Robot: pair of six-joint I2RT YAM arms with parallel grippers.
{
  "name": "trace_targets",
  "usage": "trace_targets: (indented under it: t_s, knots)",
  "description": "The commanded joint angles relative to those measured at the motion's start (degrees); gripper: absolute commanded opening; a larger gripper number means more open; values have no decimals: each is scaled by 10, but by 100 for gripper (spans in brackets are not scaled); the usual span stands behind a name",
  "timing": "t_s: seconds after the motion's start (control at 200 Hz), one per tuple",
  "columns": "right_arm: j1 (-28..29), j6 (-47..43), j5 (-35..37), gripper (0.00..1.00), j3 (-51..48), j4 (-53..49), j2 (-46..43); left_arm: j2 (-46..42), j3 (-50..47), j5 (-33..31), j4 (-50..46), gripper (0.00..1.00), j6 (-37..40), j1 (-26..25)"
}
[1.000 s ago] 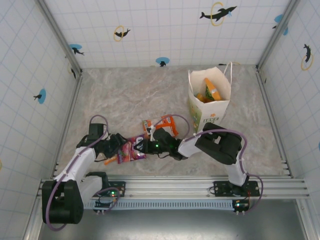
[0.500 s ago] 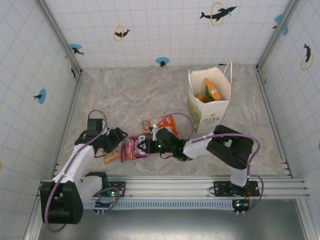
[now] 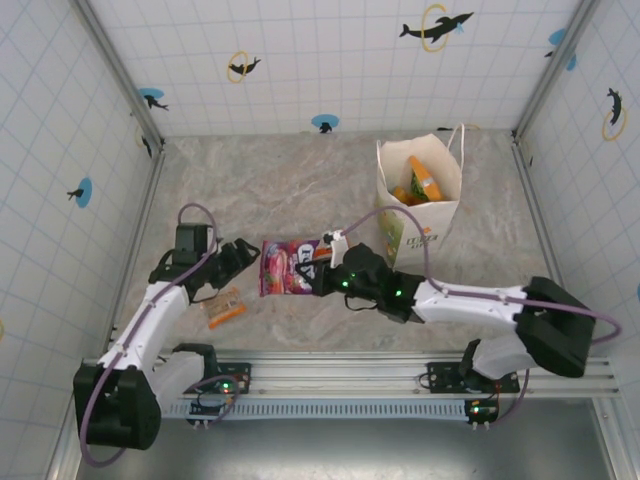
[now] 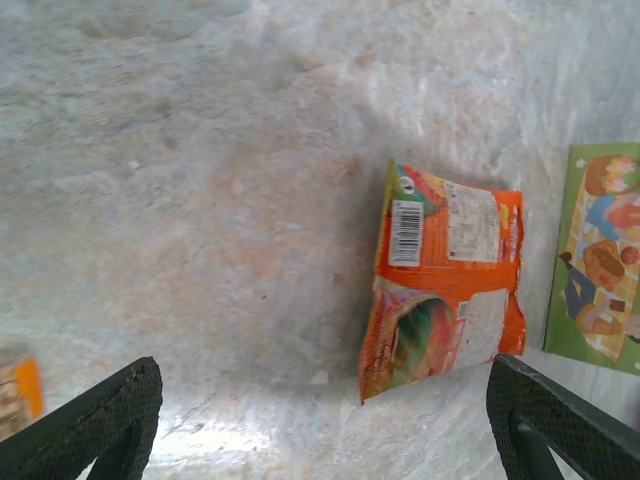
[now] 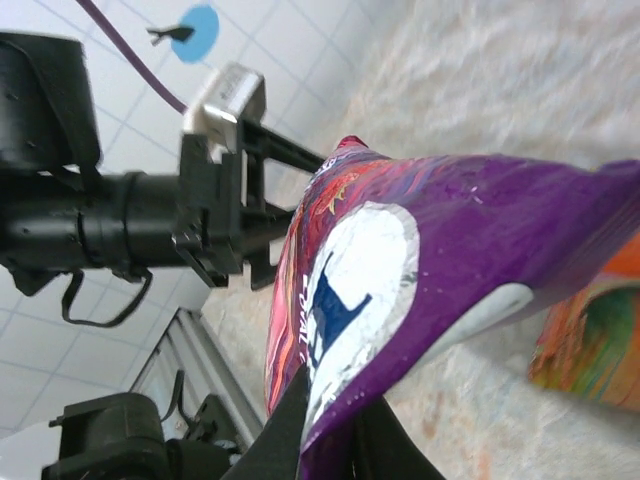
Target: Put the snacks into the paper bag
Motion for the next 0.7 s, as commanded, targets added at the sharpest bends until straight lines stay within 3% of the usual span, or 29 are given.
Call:
trace_targets:
  t_s: [0.0,0.355,0.696]
  knots:
    - [-20,-92,47,11,43,-52,-49,13,29,-12,51,86,-9,-32]
    - [-115,-273,65,9,195,-137,-99,102,78,-52,165,86,24,-139]
    - [-239,-358,82,9,267,-160,-133,181,137,-60,239,86,65,-222]
